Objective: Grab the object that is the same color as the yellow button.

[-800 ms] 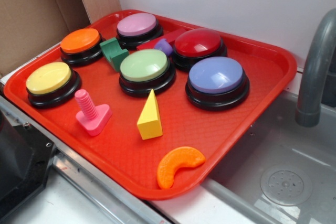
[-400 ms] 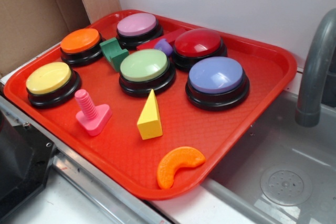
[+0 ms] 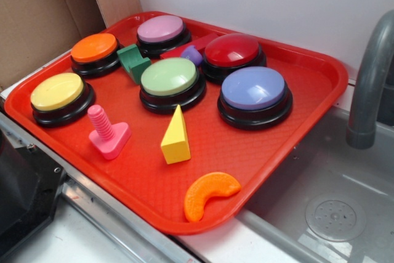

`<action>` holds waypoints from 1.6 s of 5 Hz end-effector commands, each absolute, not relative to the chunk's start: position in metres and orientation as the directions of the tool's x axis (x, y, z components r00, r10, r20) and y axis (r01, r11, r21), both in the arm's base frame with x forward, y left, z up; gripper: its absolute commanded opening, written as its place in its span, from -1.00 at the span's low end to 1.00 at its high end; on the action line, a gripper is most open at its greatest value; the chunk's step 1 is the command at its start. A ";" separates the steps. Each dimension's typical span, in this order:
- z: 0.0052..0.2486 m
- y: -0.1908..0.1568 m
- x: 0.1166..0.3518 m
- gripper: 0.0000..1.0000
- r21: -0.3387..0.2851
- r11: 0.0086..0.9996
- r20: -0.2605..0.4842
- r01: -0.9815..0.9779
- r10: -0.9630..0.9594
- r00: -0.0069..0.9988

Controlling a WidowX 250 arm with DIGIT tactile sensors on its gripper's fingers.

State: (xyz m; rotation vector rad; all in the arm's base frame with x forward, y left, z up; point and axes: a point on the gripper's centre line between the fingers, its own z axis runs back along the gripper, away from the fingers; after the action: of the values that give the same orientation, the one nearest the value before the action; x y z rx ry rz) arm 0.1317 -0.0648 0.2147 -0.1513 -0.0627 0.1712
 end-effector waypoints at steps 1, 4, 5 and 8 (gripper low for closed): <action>0.174 -0.107 0.165 1.00 -0.172 0.908 0.154 -0.383 0.408 0.900; 0.084 -0.103 0.184 1.00 -0.136 0.720 0.238 -0.681 0.691 0.683; 0.059 -0.098 0.188 1.00 -0.137 0.686 0.219 -0.714 0.724 0.654; 0.027 -0.095 0.186 -1.00 -0.101 0.663 0.211 -0.742 0.743 0.635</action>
State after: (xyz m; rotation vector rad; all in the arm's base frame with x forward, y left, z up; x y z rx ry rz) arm 0.1803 -0.1026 0.0237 0.0002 -0.2373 0.8401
